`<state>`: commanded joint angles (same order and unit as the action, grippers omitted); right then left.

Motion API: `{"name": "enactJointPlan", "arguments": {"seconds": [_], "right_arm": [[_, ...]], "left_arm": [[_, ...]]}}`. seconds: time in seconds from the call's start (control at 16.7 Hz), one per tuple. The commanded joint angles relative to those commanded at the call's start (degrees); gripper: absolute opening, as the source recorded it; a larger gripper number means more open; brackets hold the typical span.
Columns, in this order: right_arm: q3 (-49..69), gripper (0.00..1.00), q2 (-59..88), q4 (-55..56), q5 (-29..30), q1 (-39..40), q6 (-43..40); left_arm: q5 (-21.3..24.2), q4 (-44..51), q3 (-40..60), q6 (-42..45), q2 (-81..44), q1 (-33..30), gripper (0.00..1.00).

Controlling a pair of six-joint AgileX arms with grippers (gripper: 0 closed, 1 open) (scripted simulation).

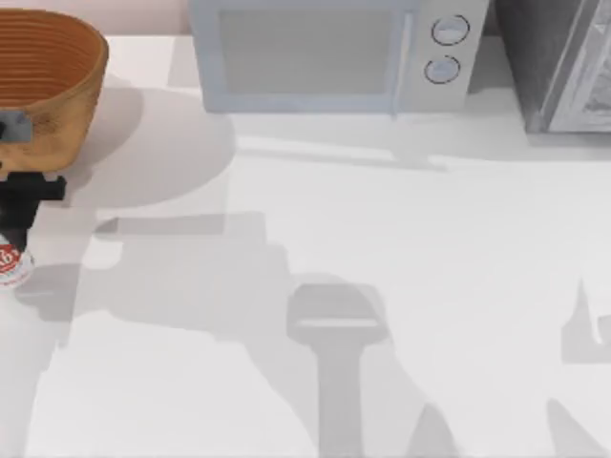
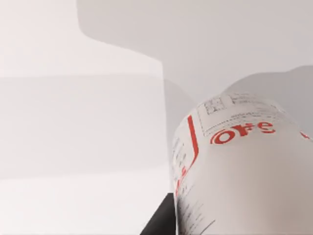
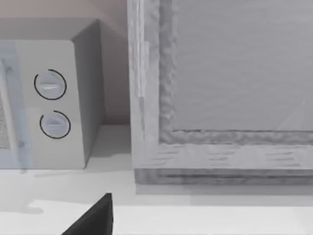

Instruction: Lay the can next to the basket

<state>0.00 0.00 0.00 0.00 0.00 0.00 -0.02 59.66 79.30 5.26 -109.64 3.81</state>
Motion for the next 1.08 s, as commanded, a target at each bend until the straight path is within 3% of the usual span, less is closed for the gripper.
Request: {"name": "enactJointPlan", "arguments": {"seconds": [0.3, 0.72, 1.08], "right_arm": [[0.0, 1.0, 0.0, 0.0, 0.0, 0.0, 0.0], [0.0, 1.0, 0.0, 0.0, 0.0, 0.0, 0.0], [0.0, 1.0, 0.0, 0.0, 0.0, 0.0, 0.0]], "left_arm": [[-0.1, 0.0, -0.7, 0.1, 0.3, -0.7, 0.0], [-1.4, -1.3, -7.3, -1.2, -1.9, -6.3, 0.0], [-0.8, -0.8, -1.9, -0.5, -2.6, -1.8, 0.0]]}}
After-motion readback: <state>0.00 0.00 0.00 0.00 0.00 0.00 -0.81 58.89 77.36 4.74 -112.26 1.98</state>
